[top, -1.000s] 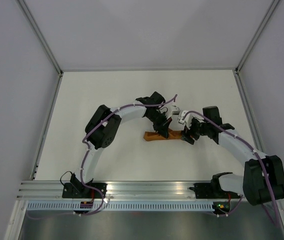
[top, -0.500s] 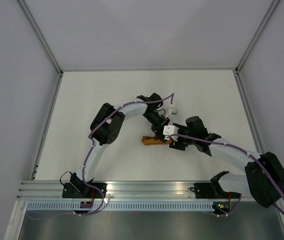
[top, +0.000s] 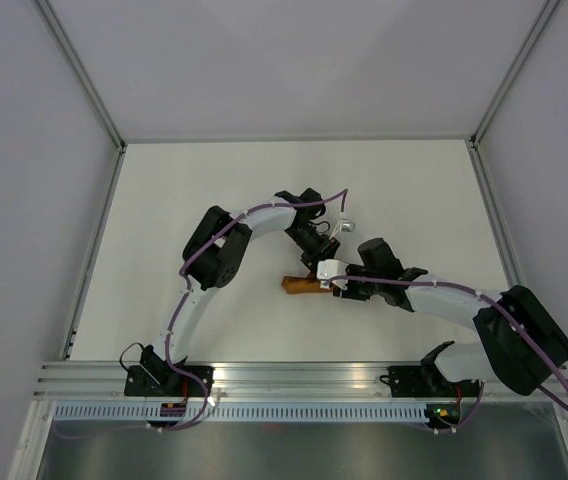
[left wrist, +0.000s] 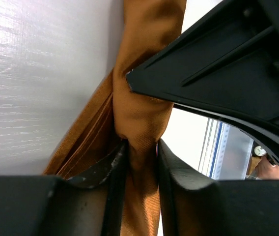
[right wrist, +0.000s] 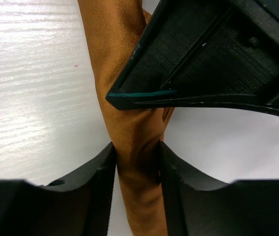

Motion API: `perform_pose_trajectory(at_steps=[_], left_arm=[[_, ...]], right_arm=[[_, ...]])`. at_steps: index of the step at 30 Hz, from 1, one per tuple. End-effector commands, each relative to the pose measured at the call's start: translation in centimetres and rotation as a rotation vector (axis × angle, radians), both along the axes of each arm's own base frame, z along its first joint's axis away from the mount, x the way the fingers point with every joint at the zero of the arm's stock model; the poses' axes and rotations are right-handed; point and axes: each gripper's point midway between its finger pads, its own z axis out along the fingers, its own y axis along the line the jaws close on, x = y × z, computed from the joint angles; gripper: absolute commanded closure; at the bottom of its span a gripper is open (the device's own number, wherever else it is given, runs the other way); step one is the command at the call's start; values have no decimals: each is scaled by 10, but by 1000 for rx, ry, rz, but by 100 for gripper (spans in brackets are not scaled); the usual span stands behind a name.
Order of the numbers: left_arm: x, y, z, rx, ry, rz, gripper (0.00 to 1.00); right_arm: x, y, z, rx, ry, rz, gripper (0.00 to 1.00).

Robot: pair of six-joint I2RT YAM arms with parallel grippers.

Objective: Fold the napkin, place the utensils inside, and roll it up
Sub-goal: Roll the napkin with the utensil

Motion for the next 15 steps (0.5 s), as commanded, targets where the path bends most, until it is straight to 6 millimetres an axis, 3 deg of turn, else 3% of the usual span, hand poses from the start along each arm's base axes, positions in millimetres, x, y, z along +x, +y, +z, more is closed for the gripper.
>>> perform_pose_trajectory(at_steps=[1,4,9,15], left_arm=[[11,6,-18,84,-69,8,63],[23,2,-4,61,-113,39,60],[56,-7,36,-8,-229,128,57],[102,10,69,-1,-350,292,57]], right_arm=[[4,-1,-2,-25,-4,-3,57],[1,-3,-5,-46,18,-2,64],[-10,-6,-13,-82,103,9,71],[-20,-9,-22,-133,224,8,73]])
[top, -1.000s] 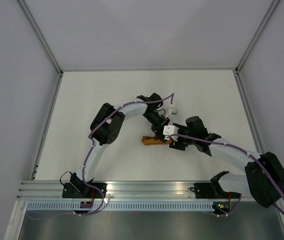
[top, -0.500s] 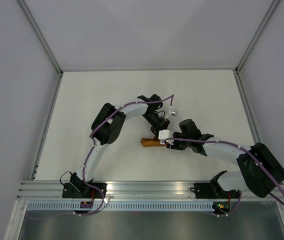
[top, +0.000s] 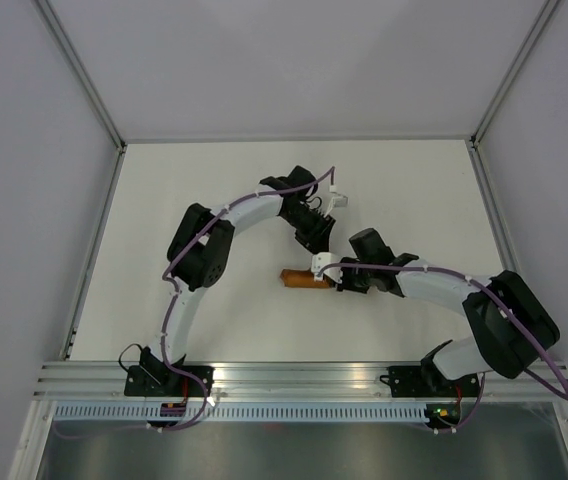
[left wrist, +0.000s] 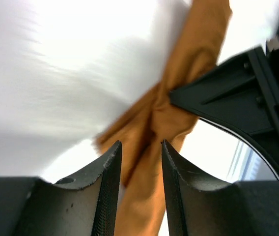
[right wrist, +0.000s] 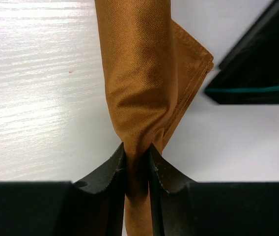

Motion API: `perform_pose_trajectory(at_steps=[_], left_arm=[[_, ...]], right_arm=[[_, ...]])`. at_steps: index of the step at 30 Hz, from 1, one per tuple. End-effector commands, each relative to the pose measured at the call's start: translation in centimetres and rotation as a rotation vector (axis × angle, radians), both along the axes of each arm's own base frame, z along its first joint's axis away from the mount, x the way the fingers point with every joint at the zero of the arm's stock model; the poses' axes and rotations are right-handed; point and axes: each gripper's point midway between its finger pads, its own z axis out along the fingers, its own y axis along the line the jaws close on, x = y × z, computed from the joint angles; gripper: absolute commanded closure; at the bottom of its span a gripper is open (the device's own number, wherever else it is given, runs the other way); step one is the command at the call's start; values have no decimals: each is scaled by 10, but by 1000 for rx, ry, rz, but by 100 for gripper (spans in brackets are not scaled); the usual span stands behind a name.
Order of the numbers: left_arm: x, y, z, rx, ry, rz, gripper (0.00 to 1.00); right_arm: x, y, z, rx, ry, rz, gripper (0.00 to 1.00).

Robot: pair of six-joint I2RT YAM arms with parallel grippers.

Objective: Fold the napkin, place the utensils inside, and roll it up
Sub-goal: Roll the napkin with the utensil

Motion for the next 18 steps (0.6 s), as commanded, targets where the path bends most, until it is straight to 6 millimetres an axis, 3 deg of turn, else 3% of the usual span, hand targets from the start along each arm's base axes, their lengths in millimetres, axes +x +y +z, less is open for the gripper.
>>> perform_pose_trajectory(at_steps=[1,7,8,9,10,11,12,13,14,15,16,17,18], left_arm=[[58,12,51,-38,-185,182,57],[105,52,82,39,-369,459,57],[108,55,87,37,-371,504,57],[104,64,81,61,-373,525,58],[112,70,97,46,-447,569,57],[112,74,102,40,-474,584,57],[103,83,88,68,-471,594,57],[109,86,108,28,-544,635,56],[99,94,94,51,-532,644,56],[98,98,94,46,-548,660,56],[95,100,97,32,-558,670,55],[94,98,112,-24,-594,682,55],[83,102,99,-14,-580,679,55]], right_arm=[[-22,-9,-15,-68,148,4,74],[-26,-10,-29,-115,315,-42,74],[-35,-11,-30,-116,379,-36,74],[-26,-9,-25,-102,390,-43,74],[-29,-10,-32,-114,438,-42,74],[-36,-15,-33,-131,495,-44,74],[-25,-11,-26,-103,503,-42,74],[-27,-13,-33,-114,553,-37,74],[-22,-14,-26,-103,593,-44,74],[-21,-15,-26,-102,622,-44,74],[-22,-17,-33,-113,665,-32,74],[-26,-21,-32,-123,714,-39,74],[-15,-19,-28,-105,719,-43,74]])
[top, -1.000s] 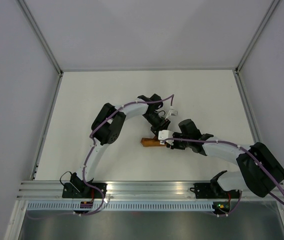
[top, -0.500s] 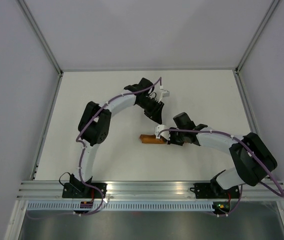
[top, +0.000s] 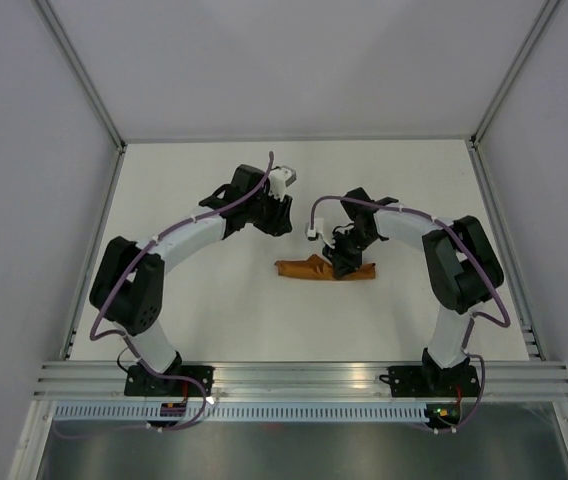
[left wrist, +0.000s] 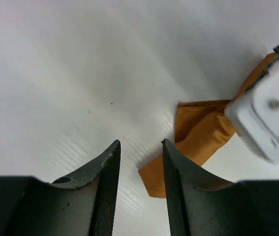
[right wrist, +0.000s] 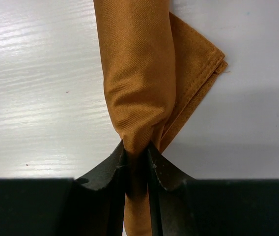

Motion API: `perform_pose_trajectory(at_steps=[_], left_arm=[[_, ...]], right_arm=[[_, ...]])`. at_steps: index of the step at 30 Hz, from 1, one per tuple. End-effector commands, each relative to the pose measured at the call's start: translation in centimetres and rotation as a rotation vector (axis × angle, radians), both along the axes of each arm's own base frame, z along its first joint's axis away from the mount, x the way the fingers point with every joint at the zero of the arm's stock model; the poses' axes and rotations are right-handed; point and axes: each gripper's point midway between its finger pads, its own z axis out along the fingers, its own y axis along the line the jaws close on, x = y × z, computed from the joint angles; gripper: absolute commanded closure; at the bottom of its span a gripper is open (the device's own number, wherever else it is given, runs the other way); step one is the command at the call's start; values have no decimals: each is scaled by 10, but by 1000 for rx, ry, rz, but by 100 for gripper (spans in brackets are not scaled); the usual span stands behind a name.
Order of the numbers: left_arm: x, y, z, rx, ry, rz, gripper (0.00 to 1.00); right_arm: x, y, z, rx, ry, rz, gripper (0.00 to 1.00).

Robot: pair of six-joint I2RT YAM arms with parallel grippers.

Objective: Fold the napkin, place the utensils inside, and roll it up
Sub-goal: Roll the napkin with the utensil

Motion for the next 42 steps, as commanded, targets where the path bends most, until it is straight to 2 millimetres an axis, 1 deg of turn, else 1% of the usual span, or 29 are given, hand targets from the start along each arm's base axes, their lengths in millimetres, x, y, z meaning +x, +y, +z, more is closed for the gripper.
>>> perform_pose_trajectory(at_steps=[1,2,3,4,5,6,8,9,11,12,15,16,17,18,19,20,21,23,25,27,29,31,32,33,35,36,38,40,42], left_arm=[[7,3,23,-85,-131,96,56],[6,1,37,-123,-182,91,56],[-4,6,22,-107,-166,91,56],[-7,4,25,-124,-189,82,55],[-12,3,26,-129,-208,66,55],[-21,-1,25,-144,-234,38,55],[-33,-7,22,-130,-281,-15,53],[-47,-18,21,-129,-322,-73,53],[-58,-26,17,-91,-401,-133,52],[-73,-38,14,-96,-442,-175,51],[-85,-48,6,-58,-502,-230,48],[-91,-55,-3,-31,-507,-251,48],[-91,-60,-4,4,-543,-282,48],[-100,-68,-7,23,-561,-323,47],[-101,-70,-18,76,-581,-355,46],[-102,-75,-18,96,-598,-372,46],[-111,-85,-20,106,-613,-410,46],[-108,-89,-26,156,-637,-427,46],[-111,-95,-30,183,-644,-472,45],[-114,-101,-41,220,-639,-509,45],[-111,-104,-42,246,-663,-523,44],[-109,-106,-50,277,-669,-537,44],[-107,-109,-48,282,-673,-542,44],[-108,-108,-59,306,-655,-561,44],[-108,-110,-64,328,-654,-586,44],[-110,-108,-74,350,-637,-602,45],[-109,-110,-77,357,-634,-615,45],[-110,-109,-87,376,-609,-635,46],[-111,-111,-91,385,-593,-656,47]], right_arm=[[-40,-33,-34,-116,288,24,74],[-42,-34,-33,-117,324,22,74],[-32,-33,-30,-107,321,13,74],[-33,-34,-35,-106,352,11,74],[-34,-35,-34,-107,372,11,74],[-28,-34,-33,-99,369,8,74],[-29,-35,-36,-106,403,11,74],[-23,-33,-34,-101,395,9,74],[-24,-33,-36,-105,427,10,74],[-20,-31,-35,-100,422,12,74],[-16,-30,-36,-92,444,7,74],[-16,-29,-37,-92,448,6,73],[-15,-29,-38,-92,454,5,73],[-12,-29,-37,-91,447,1,73],[-12,-29,-38,-93,452,0,73],[-11,-30,-39,-95,455,-3,74],[-10,-30,-39,-95,453,-3,74],[-9,-31,-41,-97,457,-9,74],[-8,-31,-43,-96,466,-13,73],[-7,-31,-44,-98,470,-12,73],[-7,-31,-46,-102,475,-14,73],[-5,-31,-47,-102,477,-16,73],[-4,-31,-47,-102,477,-18,73],[-3,-32,-47,-101,475,-21,73],[-2,-32,-47,-101,477,-24,73],[-2,-33,-48,-100,476,-24,73],[-1,-33,-47,-100,478,-27,73],[0,-33,-46,-96,479,-28,73],[1,-33,-45,-90,479,-29,73]])
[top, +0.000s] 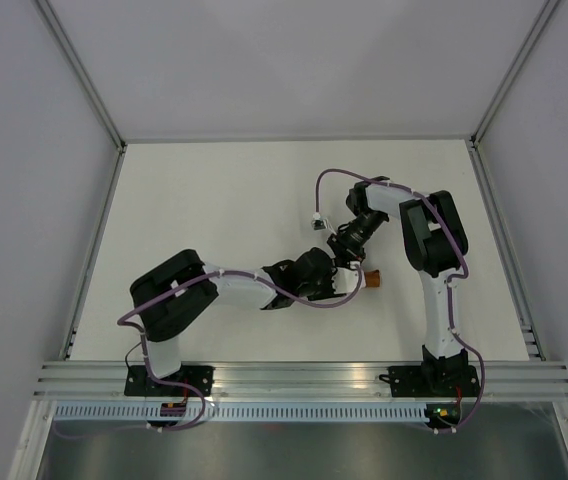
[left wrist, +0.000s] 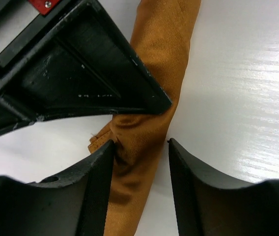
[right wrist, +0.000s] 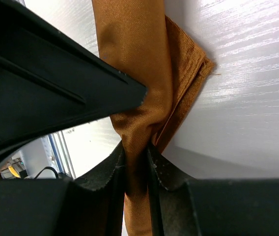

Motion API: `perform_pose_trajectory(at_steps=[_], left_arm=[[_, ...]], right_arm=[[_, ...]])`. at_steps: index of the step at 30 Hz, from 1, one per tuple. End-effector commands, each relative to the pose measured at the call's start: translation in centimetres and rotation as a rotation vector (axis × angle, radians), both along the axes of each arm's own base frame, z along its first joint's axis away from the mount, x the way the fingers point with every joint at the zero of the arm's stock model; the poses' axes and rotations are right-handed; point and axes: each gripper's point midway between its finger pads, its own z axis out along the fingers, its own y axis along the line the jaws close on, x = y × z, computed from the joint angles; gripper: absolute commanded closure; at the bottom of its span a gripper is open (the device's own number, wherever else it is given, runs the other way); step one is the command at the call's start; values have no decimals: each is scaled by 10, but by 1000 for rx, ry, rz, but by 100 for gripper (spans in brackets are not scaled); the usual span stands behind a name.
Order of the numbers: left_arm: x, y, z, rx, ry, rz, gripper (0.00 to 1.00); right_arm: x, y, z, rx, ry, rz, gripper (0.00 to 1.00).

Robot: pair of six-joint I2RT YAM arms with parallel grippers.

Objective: Fold the napkin, place the utensils inside, and roll it up
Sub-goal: Roll the napkin with the utensil

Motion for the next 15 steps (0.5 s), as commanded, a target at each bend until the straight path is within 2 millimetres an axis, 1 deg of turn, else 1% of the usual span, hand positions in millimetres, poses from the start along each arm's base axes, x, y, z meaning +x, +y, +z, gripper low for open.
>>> perform_pose_trajectory(at_steps=[1,5,6,8,9,10,11,13,14,15], left_arm=[[1,-8,-6,69,-11,-65,49],[0,-8,-15,100,36,-75,56],[-3,-9,-17,98,62,-87,64],[-5,-8,-20,112,96,-90,71],[-8,-9,-23,111,124,-102,76],[-7,-12,-20,103,131,-106,78],[-10,-5,-27,134,164,-101,80],[-13,-6,-29,137,201,-111,82],[-14,-3,-31,144,217,-108,82],[-17,-2,-35,150,240,-112,83]], right_arm=[[18,-23,-43,-94,-110,89,72],[20,-22,-41,-89,-111,88,70],[21,-21,-40,-85,-111,84,68],[23,-21,-38,-83,-115,80,66],[24,-21,-38,-82,-117,75,65],[24,-21,-37,-84,-119,75,63],[25,-21,-35,-83,-120,69,57],[30,-20,-32,-76,-137,55,50],[32,-20,-29,-75,-143,46,45],[36,-19,-25,-69,-161,35,43]])
